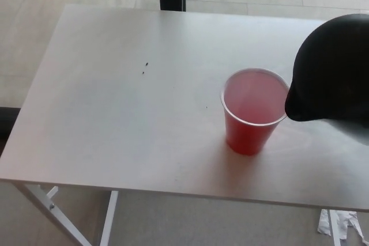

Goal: The robot uses its right hand to lift up a kettle kept on the middle of the desk by its handle and tilt it into a glass kept next to it to pour out water

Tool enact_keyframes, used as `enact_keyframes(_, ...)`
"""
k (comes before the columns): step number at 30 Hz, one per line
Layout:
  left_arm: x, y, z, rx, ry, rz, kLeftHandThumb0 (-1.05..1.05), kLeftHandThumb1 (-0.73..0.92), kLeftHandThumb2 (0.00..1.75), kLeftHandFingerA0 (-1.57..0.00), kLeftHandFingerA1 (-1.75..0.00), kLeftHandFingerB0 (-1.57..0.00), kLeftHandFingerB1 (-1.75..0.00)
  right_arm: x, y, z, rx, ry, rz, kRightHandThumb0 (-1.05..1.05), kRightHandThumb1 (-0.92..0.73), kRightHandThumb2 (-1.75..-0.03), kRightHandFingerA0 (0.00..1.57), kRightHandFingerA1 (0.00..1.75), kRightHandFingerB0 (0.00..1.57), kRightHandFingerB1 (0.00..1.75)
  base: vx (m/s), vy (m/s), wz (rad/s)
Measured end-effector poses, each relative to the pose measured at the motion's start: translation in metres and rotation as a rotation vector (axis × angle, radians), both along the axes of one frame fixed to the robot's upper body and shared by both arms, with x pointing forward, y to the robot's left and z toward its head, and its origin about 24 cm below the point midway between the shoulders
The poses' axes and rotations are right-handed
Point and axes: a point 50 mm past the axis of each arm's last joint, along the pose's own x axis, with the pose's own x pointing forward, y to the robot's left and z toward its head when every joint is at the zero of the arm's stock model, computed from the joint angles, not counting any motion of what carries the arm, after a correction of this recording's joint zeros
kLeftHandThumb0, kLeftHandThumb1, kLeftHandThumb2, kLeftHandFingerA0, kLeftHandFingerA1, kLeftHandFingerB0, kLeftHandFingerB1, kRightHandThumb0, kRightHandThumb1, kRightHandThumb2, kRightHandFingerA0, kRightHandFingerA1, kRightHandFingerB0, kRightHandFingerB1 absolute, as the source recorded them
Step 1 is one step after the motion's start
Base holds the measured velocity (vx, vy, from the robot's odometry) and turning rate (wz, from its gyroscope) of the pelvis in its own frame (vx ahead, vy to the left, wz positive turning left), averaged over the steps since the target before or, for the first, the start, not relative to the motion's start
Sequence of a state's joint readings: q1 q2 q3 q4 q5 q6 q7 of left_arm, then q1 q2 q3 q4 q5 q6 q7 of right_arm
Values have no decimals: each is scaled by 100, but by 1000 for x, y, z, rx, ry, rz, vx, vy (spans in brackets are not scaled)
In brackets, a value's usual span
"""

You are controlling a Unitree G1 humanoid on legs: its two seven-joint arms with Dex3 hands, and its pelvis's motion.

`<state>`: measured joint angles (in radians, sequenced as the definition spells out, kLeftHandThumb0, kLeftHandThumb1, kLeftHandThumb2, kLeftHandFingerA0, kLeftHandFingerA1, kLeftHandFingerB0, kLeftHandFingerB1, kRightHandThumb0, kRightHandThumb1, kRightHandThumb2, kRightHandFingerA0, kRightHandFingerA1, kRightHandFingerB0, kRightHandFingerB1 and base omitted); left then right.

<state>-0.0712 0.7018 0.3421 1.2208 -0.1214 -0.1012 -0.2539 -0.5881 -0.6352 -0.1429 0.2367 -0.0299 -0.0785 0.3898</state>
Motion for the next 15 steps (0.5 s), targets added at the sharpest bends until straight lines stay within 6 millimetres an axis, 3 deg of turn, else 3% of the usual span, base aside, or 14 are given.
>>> enact_keyframes(6, 0, 0, 0, 0, 3, -2, -64, 81, 64, -71, -60, -50, -54, 1, 3, 0, -64, 10, -35, -8, -49, -124, 87, 175, 78, 158, 0, 0, 0)
enact_keyframes(15, 0, -1, -1, 2, 12, -9, -65, 81, 64, -71, -61, -50, -55, 4, -5, -1, -82, 39, -171, -12, -44, -129, 91, 175, 80, 150, 0, 0, 0)
